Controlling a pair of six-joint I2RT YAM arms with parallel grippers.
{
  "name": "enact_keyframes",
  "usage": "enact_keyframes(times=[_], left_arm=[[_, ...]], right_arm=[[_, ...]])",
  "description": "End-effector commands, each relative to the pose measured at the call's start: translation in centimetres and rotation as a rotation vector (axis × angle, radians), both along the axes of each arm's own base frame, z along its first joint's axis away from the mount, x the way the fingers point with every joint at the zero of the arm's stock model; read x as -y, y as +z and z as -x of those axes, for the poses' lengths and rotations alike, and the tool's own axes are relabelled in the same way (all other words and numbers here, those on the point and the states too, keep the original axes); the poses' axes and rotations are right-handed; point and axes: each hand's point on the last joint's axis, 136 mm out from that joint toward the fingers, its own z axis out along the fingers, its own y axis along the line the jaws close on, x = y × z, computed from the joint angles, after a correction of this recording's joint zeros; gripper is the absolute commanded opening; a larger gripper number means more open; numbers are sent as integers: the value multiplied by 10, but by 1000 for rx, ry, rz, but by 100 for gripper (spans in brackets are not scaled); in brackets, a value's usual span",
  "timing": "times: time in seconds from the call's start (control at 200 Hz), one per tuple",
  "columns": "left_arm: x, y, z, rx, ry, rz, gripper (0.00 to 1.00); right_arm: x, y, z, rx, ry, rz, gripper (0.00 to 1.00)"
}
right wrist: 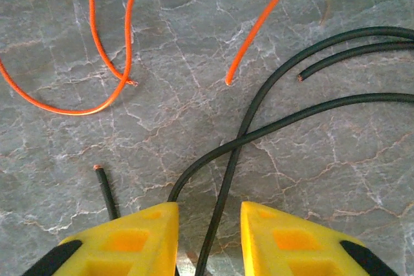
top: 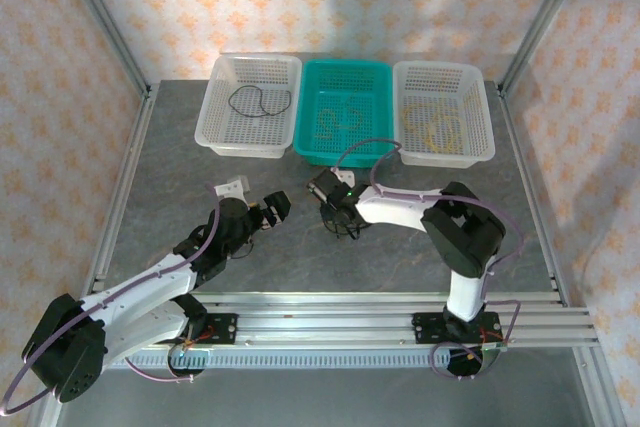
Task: Untangle the cables
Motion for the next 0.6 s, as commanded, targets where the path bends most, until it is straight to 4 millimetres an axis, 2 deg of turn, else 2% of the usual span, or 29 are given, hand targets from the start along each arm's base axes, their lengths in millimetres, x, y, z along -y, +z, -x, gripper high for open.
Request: enact_keyframes(times=[0.0,0.33,0.591], left_arm=[[-1,8,-4,35,17,-4,99],[1,4,-5,23,15,-11,99],[0,5,-6,21,22,-9,99]], right_arm=[[1,1,-3,13,-6,20,29],[7,-13,4,-17,-6,45,25],[7,-13,7,-23,-9,26,13]])
